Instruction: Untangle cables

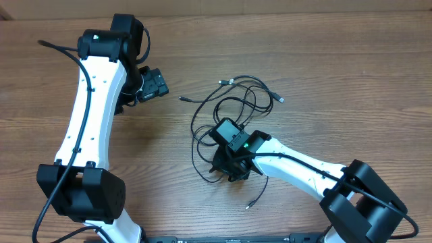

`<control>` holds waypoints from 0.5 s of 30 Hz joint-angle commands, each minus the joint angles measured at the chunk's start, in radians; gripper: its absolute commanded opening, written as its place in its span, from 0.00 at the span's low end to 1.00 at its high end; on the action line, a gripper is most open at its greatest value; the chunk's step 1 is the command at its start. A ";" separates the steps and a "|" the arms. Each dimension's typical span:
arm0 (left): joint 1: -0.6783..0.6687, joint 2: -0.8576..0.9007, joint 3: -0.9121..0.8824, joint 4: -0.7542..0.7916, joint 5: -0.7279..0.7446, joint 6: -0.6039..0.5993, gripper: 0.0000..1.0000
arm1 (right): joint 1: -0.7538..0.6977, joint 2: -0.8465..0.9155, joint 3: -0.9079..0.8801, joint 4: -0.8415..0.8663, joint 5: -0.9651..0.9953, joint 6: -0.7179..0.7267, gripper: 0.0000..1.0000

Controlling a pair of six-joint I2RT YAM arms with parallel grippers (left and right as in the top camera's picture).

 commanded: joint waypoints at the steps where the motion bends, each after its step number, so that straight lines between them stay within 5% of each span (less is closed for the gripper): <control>1: 0.003 0.003 -0.002 -0.002 -0.019 0.002 1.00 | 0.004 -0.011 -0.002 0.056 0.013 -0.041 0.04; 10: 0.010 0.003 -0.002 0.002 0.045 0.026 1.00 | -0.068 -0.135 0.202 0.183 -0.388 -0.409 0.04; 15: 0.050 0.003 -0.002 0.011 0.407 0.333 1.00 | -0.165 -0.249 0.285 0.325 -0.653 -0.472 0.04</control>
